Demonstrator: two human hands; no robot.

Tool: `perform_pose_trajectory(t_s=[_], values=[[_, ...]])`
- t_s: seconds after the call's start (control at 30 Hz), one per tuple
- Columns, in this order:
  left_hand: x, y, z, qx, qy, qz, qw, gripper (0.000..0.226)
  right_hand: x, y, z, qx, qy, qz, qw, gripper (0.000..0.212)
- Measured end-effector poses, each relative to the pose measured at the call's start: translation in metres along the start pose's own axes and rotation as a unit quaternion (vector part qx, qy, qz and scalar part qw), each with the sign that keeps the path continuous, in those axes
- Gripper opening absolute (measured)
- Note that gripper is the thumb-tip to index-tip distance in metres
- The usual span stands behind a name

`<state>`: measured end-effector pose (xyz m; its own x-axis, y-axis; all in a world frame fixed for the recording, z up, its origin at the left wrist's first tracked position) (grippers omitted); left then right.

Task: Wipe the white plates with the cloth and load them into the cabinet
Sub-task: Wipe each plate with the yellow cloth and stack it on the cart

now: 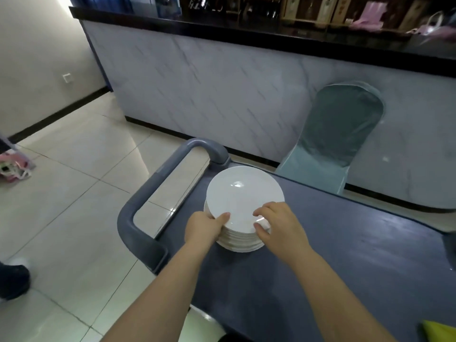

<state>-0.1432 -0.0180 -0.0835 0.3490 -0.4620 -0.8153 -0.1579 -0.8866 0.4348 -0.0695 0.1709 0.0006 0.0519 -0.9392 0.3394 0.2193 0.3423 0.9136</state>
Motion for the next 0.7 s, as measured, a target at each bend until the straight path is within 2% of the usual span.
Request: perform_pose_trajectory(t_s=[0.13,0.23,0.43,0.57,0.7], values=[[0.001,0.006,0.009,0.025,0.008,-0.076,0.997,0.038,-0.002,0.000,0.015,-0.010,-0.018,0.004,1.000,0.020],[-0.006,0.024,0.016,0.010,-0.023,-0.107,0.994,0.040,-0.007,0.003,0.021,-0.013,-0.030,0.001,0.999,0.019],[-0.018,0.042,0.027,-0.010,-0.059,-0.192,0.980,0.031,-0.015,0.008,0.027,-0.025,-0.052,0.001,0.998,0.017],[-0.030,0.038,0.030,0.029,-0.048,-0.270,0.961,0.027,-0.017,0.012,0.027,-0.034,-0.062,0.000,0.997,0.017],[-0.070,0.040,0.030,0.070,-0.094,-0.247,0.962,0.023,-0.011,0.017,0.029,-0.038,-0.048,-0.010,0.998,0.019]])
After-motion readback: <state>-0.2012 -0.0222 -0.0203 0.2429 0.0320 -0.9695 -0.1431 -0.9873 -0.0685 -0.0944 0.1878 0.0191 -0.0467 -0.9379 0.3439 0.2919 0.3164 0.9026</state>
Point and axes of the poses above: each hand's wrist, its own z-axis towards the middle knuckle, its own y-axis out of the back of the hand, x = y × z, the point moved 9 cm from there along z, towards the middle knuckle, and after that the axes turned 6 degrees about -z, right-handed, at the moved point
